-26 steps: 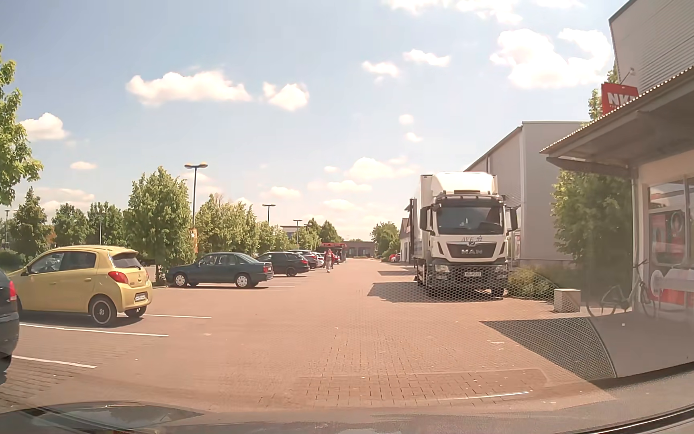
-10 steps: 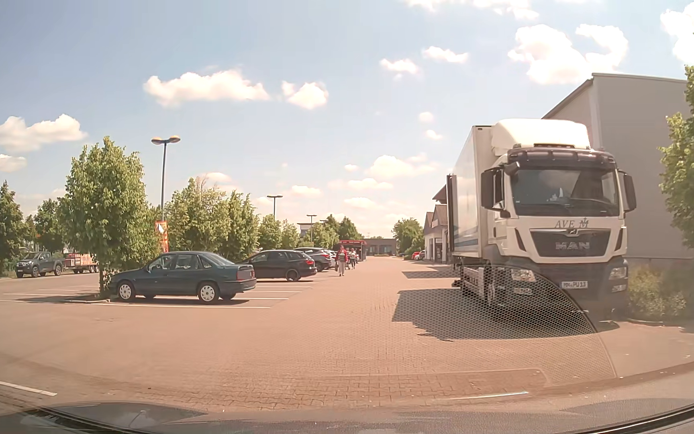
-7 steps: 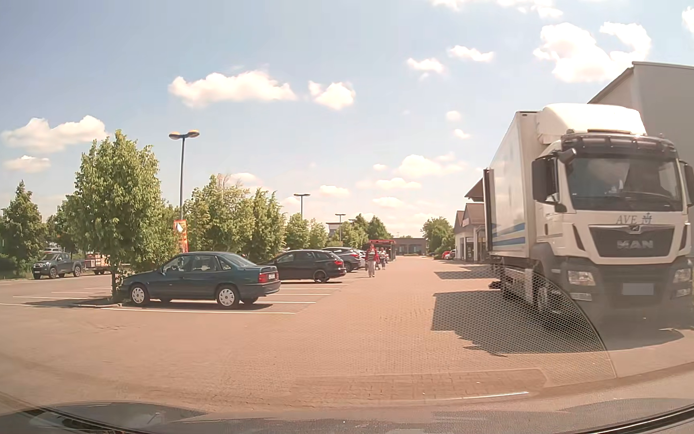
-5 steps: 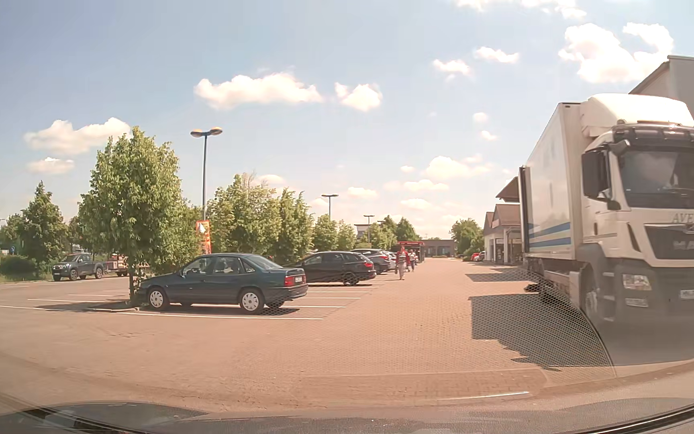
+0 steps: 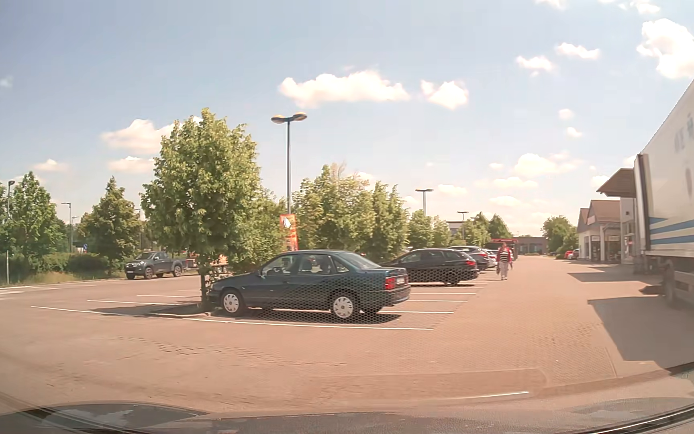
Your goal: Follow the waypoints while adhering to traffic rules and regulations
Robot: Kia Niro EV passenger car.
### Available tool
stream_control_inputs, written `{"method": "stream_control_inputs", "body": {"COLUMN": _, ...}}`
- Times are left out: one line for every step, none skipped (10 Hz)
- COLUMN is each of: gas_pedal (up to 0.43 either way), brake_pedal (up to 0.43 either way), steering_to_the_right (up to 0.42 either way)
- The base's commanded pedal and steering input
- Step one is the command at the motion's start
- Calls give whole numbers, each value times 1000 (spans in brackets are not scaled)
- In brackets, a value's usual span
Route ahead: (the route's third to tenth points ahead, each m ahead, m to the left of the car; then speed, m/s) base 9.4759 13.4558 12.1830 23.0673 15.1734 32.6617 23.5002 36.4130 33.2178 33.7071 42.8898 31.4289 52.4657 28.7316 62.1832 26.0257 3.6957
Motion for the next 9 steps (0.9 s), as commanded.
{"method": "stream_control_inputs", "body": {"gas_pedal": 87, "brake_pedal": 12, "steering_to_the_right": -561}}
{"method": "stream_control_inputs", "body": {"gas_pedal": 98, "brake_pedal": 12, "steering_to_the_right": -584}}
{"method": "stream_control_inputs", "body": {"gas_pedal": 98, "brake_pedal": 12, "steering_to_the_right": -589}}
{"method": "stream_control_inputs", "body": {"gas_pedal": 98, "brake_pedal": 12, "steering_to_the_right": -584}}
{"method": "stream_control_inputs", "body": {"gas_pedal": 98, "brake_pedal": 12, "steering_to_the_right": -573}}
{"method": "stream_control_inputs", "body": {"gas_pedal": 98, "brake_pedal": 12, "steering_to_the_right": -561}}
{"method": "stream_control_inputs", "body": {"gas_pedal": 98, "brake_pedal": 12, "steering_to_the_right": -552}}
{"method": "stream_control_inputs", "body": {"gas_pedal": 98, "brake_pedal": 12, "steering_to_the_right": -535}}
{"method": "stream_control_inputs", "body": {"gas_pedal": 98, "brake_pedal": 12, "steering_to_the_right": -516}}
